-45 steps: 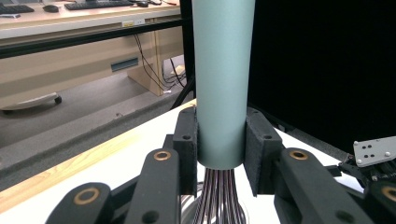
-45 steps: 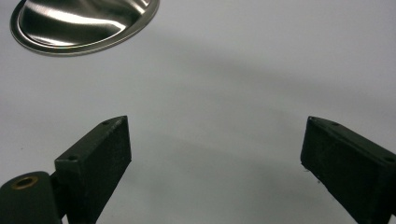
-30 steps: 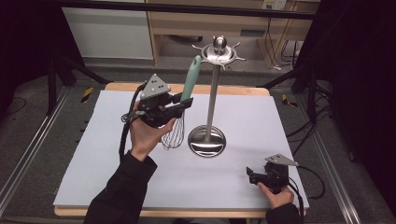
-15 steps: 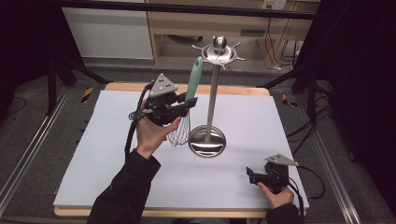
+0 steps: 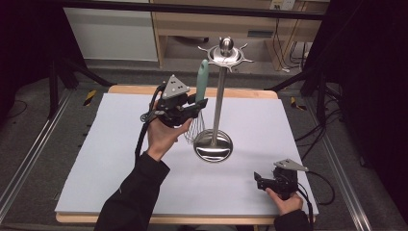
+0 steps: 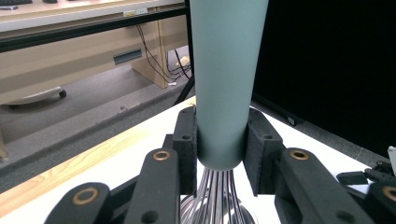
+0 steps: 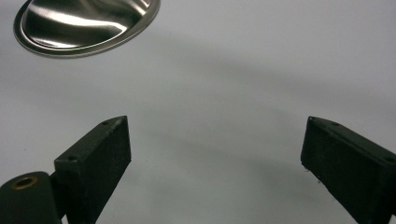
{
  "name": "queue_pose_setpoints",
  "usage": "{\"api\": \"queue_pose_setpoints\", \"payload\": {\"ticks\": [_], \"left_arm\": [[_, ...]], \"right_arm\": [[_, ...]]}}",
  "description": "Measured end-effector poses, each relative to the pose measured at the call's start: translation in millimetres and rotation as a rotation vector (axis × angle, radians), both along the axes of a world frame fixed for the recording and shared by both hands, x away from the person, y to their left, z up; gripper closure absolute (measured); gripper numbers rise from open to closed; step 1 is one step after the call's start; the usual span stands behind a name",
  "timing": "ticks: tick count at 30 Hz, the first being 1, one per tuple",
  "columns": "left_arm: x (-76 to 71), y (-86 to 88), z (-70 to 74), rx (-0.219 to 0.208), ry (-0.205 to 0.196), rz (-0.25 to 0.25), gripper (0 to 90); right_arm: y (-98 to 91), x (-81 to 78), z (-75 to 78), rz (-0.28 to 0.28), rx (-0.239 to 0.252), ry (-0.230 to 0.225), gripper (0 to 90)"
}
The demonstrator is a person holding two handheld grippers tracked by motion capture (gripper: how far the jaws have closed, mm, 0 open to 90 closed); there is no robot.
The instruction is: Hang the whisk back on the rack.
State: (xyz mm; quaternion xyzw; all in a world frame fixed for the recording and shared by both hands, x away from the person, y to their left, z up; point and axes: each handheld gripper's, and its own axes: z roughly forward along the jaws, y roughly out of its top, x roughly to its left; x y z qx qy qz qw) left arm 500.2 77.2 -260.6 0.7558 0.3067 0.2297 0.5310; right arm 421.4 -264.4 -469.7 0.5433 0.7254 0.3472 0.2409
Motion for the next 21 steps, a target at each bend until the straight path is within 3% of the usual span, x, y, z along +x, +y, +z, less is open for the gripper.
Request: {"api": "queue_pose_setpoints", "payload": {"ticks": [14,21], "left_arm": [[4.6,-4.8,-1.6,0.002,-0.012,0.012,68.2],[6.3,-5.6,-3.1,-0.025,0.007,0.017,66.7]], "right_arm": [[-0.3,0.3,0.0,0.0,0.0,0.0,8.9],[-0.4,0.4,0.1,0.002,0.003,0.004,8.9]]}}
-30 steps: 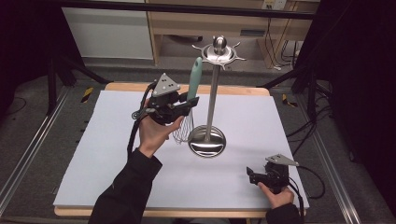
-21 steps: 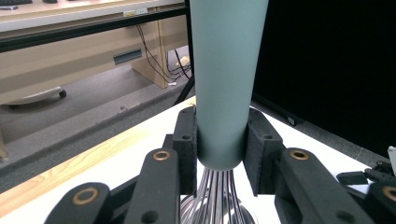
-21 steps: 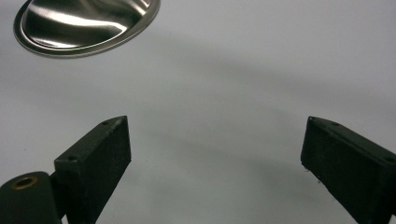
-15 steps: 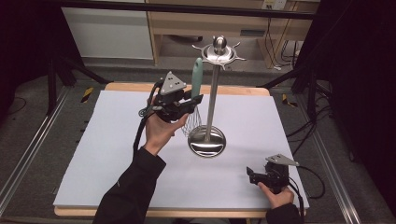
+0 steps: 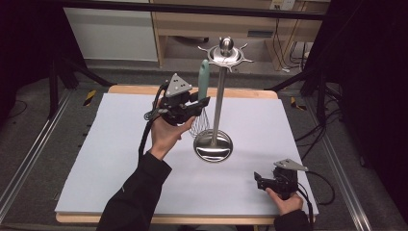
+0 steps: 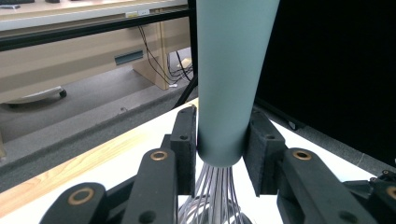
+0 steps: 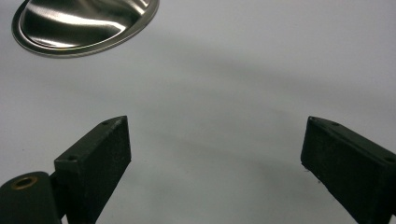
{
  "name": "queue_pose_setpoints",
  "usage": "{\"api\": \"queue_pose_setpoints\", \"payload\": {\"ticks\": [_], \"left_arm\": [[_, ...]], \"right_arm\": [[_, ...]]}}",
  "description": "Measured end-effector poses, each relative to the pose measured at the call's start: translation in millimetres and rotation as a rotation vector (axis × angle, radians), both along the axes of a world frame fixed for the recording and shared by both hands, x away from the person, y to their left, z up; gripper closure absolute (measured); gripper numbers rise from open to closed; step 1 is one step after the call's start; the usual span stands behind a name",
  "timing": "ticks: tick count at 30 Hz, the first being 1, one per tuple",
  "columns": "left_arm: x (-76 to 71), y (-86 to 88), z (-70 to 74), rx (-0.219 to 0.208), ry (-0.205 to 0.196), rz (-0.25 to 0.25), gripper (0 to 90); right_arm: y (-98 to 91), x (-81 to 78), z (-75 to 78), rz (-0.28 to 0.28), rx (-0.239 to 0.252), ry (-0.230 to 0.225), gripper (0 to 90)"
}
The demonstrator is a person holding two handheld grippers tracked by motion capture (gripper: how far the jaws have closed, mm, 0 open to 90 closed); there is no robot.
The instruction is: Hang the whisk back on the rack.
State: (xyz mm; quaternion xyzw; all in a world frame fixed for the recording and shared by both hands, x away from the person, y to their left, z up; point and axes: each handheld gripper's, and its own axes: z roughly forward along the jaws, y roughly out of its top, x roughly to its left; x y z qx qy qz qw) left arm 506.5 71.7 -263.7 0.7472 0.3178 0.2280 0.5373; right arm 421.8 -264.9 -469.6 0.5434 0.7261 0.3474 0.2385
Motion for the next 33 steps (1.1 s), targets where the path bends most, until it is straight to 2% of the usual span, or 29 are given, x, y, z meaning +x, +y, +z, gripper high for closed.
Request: {"api": "queue_pose_setpoints", "payload": {"ticks": [2,5,13,17,29,33], "left_arm": [[-0.6,1.7,-0.4,0.012,-0.006,0.002,64.9],[-1.4,5.8,-1.7,-0.005,-0.002,-0.001,61.5],[-7.7,14.7,-5.5,-0.01,-0.019,-0.005,48.4],[-11.2,21.2,-8.4,-0.036,-0.021,-0.01,45.5],[-23.2,41.6,-26.6,-0.021,-0.008,0.002,41.7],[-27.7,50.9,-39.6,-0.01,0.005,0.007,41.1]], "right_arm": [[0.3,-0.2,0.0,-0.003,0.002,0.0,8.9],[-0.9,0.1,-0.2,-0.005,-0.005,-0.006,8.9],[-1.0,0.2,-0.4,-0.011,-0.002,0.0,9.0],[-3.1,0.2,-0.3,-0.01,0.001,-0.001,8.9],[-3.6,0.0,-0.3,-0.018,0.0,0.003,8.9],[-4.1,0.0,-0.4,-0.019,-0.006,-0.001,8.9]]}}
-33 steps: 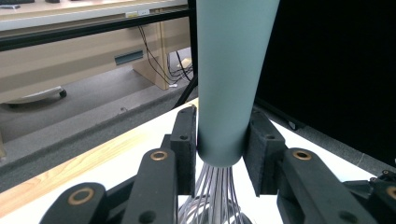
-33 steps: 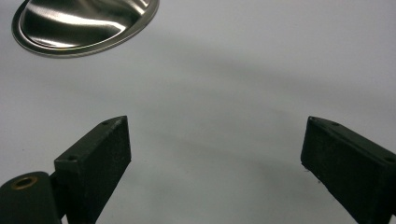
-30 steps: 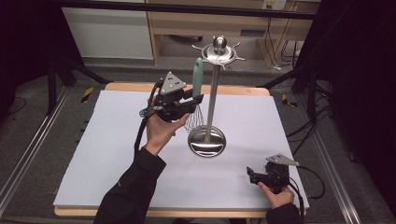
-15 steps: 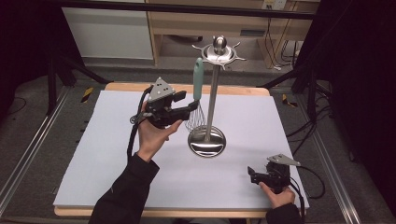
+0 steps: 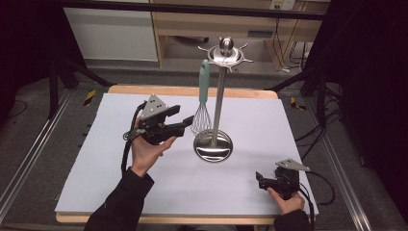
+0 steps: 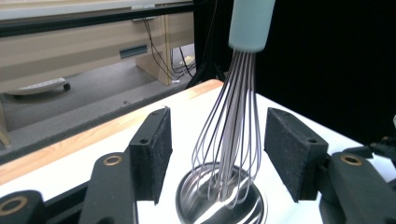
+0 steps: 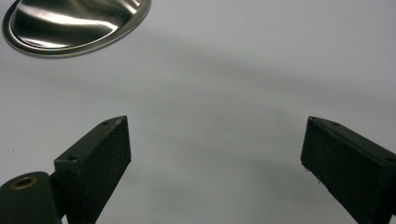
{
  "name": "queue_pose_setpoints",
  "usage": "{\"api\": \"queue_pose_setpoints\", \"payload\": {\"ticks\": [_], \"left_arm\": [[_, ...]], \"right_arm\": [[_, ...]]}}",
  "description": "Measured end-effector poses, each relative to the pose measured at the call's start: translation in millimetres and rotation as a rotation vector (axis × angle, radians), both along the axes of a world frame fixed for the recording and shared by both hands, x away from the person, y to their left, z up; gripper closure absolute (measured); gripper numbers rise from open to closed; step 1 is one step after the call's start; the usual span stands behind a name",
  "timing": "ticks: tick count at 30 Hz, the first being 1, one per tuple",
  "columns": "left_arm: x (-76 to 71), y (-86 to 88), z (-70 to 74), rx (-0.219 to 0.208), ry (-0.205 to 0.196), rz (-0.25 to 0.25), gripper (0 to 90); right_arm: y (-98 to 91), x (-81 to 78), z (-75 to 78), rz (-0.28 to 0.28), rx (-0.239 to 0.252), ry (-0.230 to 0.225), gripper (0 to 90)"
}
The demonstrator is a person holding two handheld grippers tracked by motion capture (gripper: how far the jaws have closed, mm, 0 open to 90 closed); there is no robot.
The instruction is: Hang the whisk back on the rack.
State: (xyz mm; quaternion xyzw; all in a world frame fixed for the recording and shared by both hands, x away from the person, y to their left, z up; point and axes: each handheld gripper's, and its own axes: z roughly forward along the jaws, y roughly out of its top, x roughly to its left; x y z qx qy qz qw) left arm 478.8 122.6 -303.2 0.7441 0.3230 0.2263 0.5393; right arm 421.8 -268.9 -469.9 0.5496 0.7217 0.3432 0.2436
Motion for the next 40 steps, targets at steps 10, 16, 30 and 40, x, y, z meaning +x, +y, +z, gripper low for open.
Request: {"api": "queue_pose_setpoints", "payload": {"ticks": [10,16,30,40], "left_arm": [[-4.8,19.0,-24.2,0.023,0.024,0.031,40.4],[-8.6,33.9,-46.3,0.027,0.059,0.057,39.4],[-11.8,71.8,-99.2,0.071,0.136,0.148,33.7],[-14.6,103.7,-131.8,0.112,0.186,0.245,32.6]], "right_arm": [[-0.5,0.0,-0.4,-0.001,-0.001,-0.001,8.9],[-1.4,0.1,-0.7,-0.005,-0.001,0.002,8.9],[-7.2,1.7,-2.9,-0.029,-0.02,0.01,8.7],[-9.4,2.9,-4.5,-0.038,-0.037,0.024,8.7]]}}
